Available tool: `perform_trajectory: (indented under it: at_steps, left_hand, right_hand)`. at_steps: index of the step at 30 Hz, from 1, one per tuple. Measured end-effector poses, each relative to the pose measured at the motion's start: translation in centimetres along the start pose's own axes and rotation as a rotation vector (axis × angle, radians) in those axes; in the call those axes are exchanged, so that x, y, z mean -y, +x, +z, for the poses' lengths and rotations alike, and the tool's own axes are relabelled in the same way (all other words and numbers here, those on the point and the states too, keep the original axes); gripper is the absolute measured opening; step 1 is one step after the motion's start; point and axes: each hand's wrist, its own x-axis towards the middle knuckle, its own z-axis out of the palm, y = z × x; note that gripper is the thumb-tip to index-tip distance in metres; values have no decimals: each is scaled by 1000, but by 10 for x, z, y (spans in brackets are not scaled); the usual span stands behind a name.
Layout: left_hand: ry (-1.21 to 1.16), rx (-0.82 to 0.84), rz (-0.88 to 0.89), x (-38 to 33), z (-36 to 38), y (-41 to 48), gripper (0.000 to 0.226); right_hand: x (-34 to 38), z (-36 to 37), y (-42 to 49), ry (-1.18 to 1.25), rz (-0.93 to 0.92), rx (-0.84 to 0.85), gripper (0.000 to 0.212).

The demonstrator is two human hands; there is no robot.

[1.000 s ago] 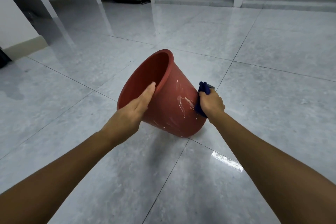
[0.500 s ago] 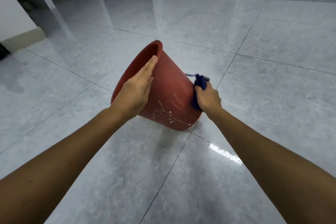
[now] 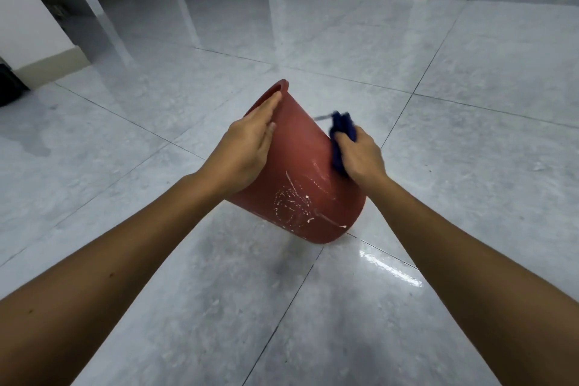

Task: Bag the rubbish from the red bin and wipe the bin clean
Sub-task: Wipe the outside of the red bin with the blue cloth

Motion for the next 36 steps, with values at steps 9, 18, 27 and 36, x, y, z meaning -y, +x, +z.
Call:
perform_trajectory:
  at_steps: [9, 18, 27, 36]
  left_hand:
    - [-182, -213, -36, -22, 10, 28, 37]
    - [347, -60, 171, 44, 0, -69, 49]
    - [268, -174, 240, 24, 5, -37, 41]
    - [321, 47, 241, 12, 7, -16, 73]
  right_hand:
    - [50, -2, 5, 64, -136, 47, 36]
    - [-22, -15, 10, 11, 316, -34, 45]
    - [53, 6, -5, 182, -254, 13, 43]
    - [-19, 3, 2, -29, 239, -49, 42]
